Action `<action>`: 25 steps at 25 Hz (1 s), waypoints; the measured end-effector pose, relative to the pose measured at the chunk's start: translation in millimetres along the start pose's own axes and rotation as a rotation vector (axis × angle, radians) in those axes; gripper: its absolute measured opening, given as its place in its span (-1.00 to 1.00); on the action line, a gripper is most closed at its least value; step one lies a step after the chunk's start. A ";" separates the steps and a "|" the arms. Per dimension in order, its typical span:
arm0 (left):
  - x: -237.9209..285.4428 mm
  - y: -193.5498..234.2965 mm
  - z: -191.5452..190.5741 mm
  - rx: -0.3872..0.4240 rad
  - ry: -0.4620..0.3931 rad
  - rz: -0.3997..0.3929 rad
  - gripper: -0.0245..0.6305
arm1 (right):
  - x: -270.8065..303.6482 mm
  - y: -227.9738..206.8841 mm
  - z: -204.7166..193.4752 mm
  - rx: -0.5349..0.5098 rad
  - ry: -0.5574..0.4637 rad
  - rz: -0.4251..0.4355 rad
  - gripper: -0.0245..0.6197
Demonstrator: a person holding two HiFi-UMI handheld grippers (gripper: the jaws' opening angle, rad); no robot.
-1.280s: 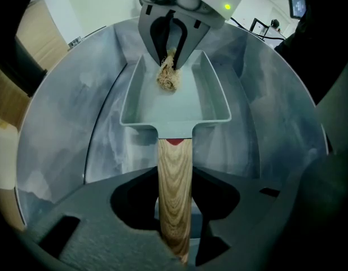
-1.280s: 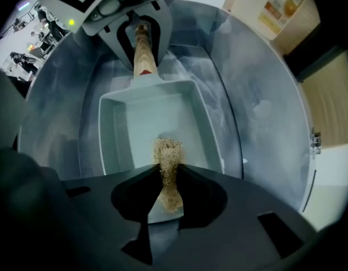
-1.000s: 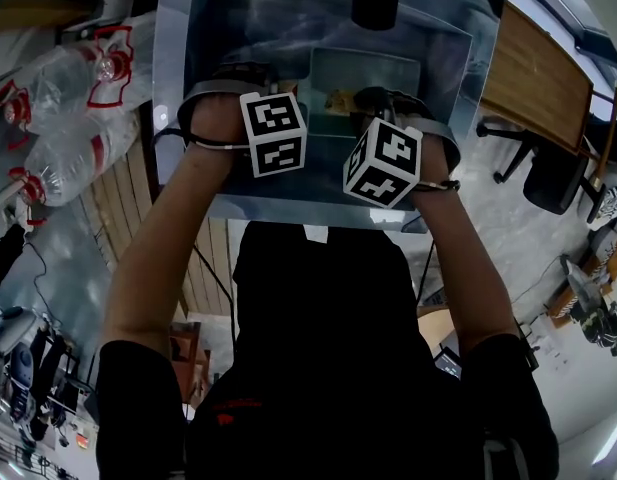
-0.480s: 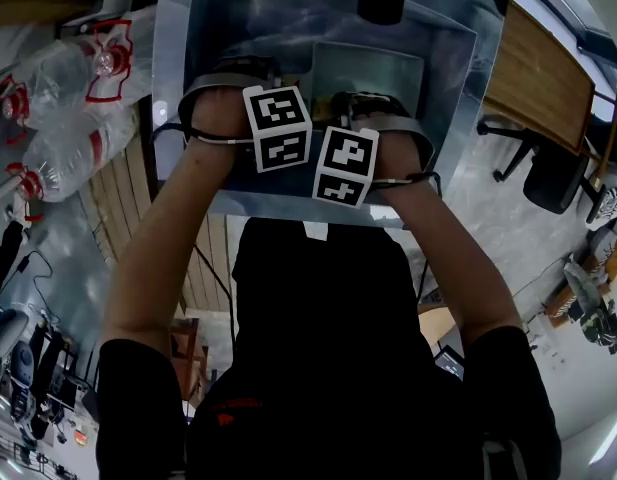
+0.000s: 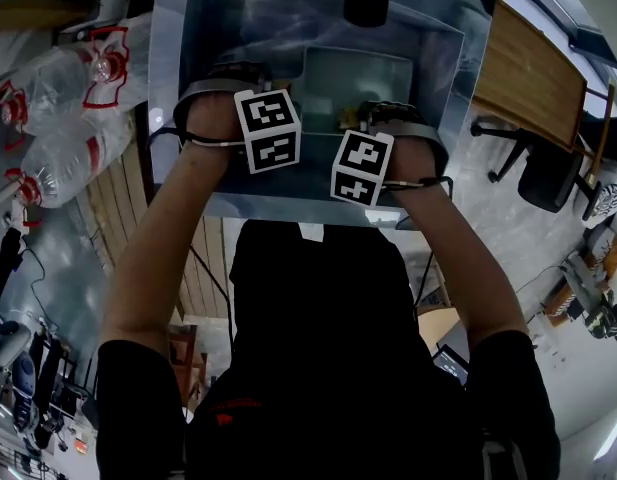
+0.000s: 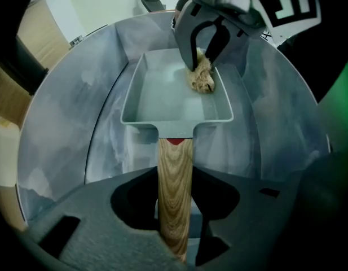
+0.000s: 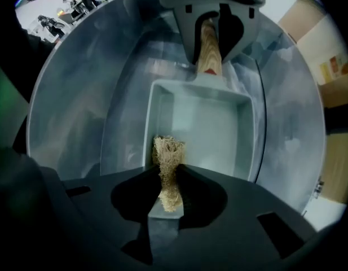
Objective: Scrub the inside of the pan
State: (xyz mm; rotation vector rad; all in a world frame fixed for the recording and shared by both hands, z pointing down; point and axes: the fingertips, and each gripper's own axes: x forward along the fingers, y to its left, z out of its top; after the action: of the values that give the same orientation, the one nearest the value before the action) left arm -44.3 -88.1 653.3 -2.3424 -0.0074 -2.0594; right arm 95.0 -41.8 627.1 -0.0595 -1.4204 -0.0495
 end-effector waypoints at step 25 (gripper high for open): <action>-31.9 4.0 2.5 -0.067 0.053 0.094 -0.21 | -115.7 -24.9 -35.5 0.413 -0.426 -0.190 -0.66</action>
State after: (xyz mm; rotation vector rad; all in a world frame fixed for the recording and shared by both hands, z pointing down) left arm -45.9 -91.8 621.3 -2.2756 0.1715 -2.1085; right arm 111.0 -69.3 507.7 0.4292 -1.8317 0.1069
